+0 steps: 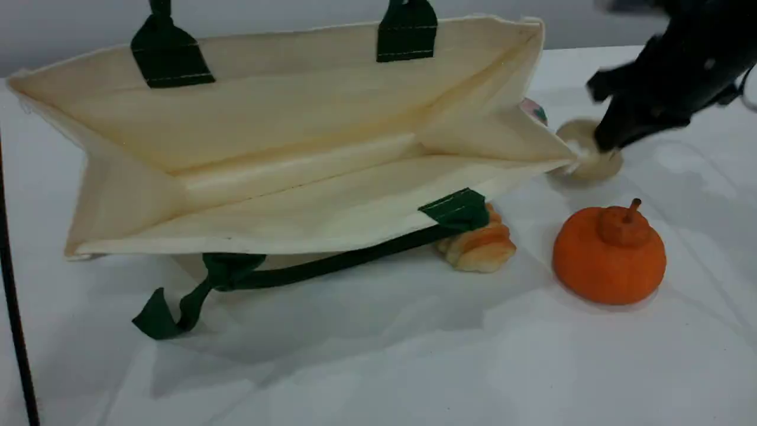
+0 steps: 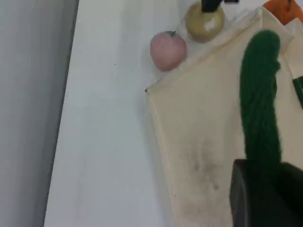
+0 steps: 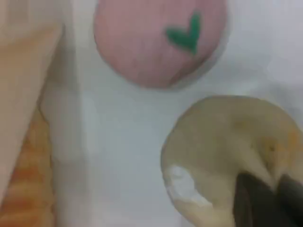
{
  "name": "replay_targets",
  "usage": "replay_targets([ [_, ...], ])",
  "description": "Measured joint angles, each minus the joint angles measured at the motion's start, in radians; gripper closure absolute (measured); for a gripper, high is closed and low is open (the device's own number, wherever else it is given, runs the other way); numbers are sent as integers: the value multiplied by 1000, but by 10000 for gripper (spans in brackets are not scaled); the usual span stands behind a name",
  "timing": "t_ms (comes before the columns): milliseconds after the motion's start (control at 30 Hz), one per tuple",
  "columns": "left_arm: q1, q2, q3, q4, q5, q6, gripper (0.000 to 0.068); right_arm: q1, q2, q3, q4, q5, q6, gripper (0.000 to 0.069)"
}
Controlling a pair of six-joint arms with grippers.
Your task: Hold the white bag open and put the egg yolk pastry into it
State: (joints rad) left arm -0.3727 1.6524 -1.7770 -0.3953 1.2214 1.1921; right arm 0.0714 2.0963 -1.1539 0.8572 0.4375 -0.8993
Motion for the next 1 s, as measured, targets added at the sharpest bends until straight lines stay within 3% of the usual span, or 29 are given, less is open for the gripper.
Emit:
replay_targets([
  [533,0,0,0,4,0,0,584,-181,-233,-1,1,144,75,662],
  [1000,0,0,0,3,0,-4,584,-191,-449,2,-51,398,160,662],
])
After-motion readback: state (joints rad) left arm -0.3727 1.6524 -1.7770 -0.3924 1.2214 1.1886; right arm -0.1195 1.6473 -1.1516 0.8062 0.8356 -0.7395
